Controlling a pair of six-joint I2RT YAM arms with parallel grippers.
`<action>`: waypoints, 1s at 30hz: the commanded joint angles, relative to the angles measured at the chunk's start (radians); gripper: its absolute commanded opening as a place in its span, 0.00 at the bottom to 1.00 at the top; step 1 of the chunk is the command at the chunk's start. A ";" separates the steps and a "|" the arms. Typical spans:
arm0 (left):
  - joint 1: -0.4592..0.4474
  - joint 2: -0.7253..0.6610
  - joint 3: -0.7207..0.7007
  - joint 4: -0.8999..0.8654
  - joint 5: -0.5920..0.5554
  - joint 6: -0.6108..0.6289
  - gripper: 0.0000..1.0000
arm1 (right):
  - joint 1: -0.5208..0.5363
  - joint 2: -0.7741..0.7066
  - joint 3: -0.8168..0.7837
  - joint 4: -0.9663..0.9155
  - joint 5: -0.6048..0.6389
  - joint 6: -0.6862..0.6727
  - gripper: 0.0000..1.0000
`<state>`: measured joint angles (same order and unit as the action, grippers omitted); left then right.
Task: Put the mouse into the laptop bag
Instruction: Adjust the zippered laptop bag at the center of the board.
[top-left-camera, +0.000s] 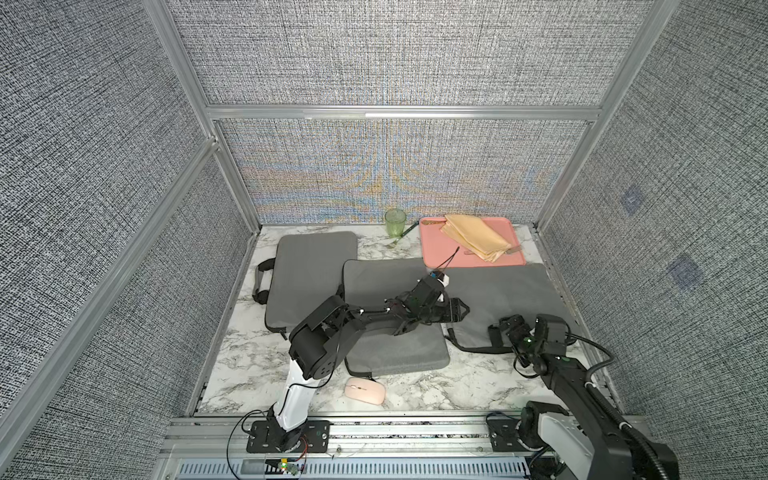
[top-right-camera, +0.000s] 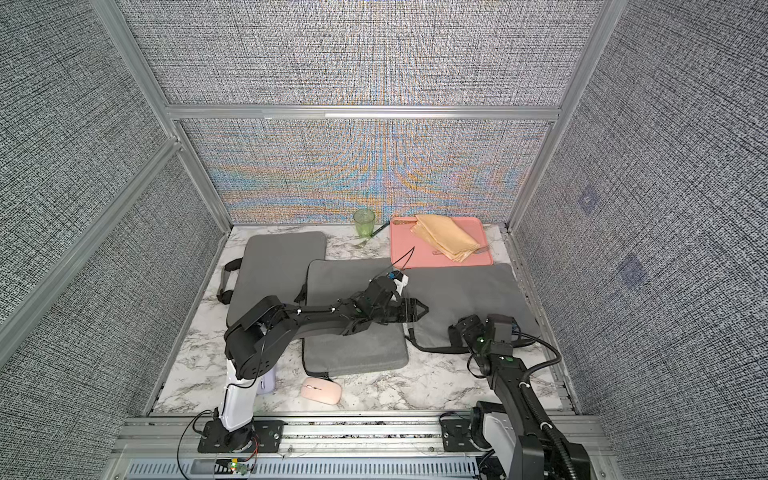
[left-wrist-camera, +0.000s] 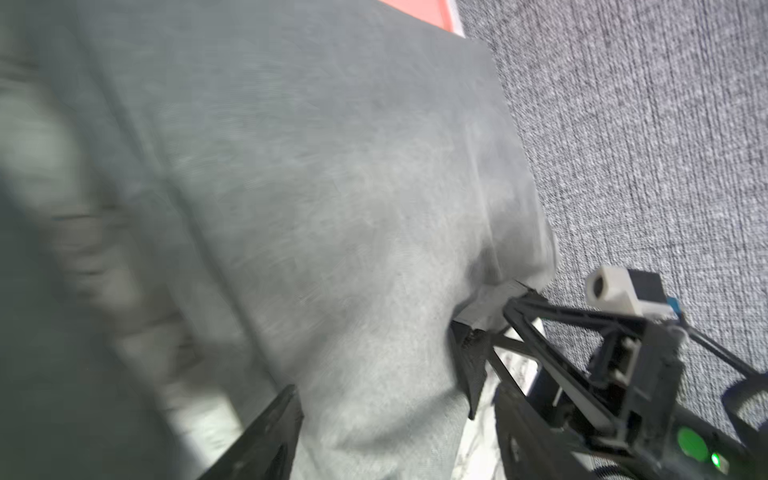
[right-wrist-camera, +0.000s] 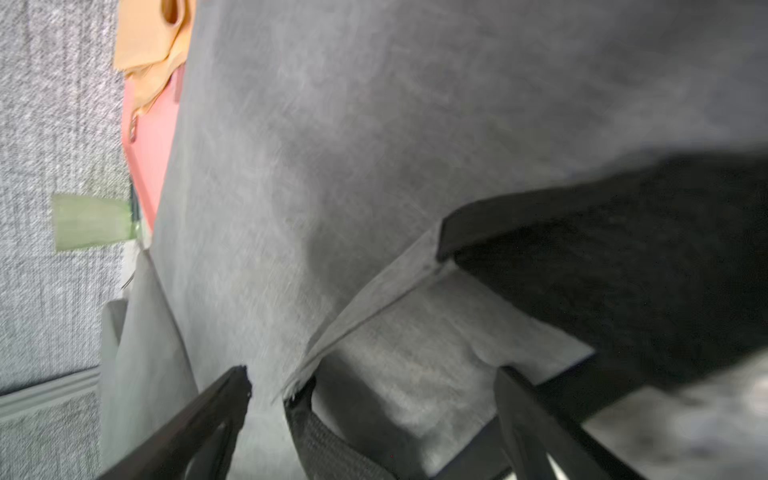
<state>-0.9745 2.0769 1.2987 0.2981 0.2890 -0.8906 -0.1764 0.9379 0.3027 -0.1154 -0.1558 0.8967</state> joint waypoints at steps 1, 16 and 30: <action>-0.035 0.016 0.026 0.036 0.013 0.000 0.73 | -0.067 0.037 0.037 -0.142 -0.006 -0.112 0.97; -0.040 -0.226 -0.092 0.002 -0.141 0.110 0.78 | 0.034 -0.121 0.270 -0.481 0.073 -0.226 0.98; 0.057 -0.559 -0.449 0.083 -0.235 0.094 0.78 | 0.849 -0.079 0.352 -0.554 0.506 0.103 0.95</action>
<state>-0.9215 1.5562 0.8898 0.3424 0.1020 -0.8009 0.5694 0.8124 0.6399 -0.6655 0.1818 0.8757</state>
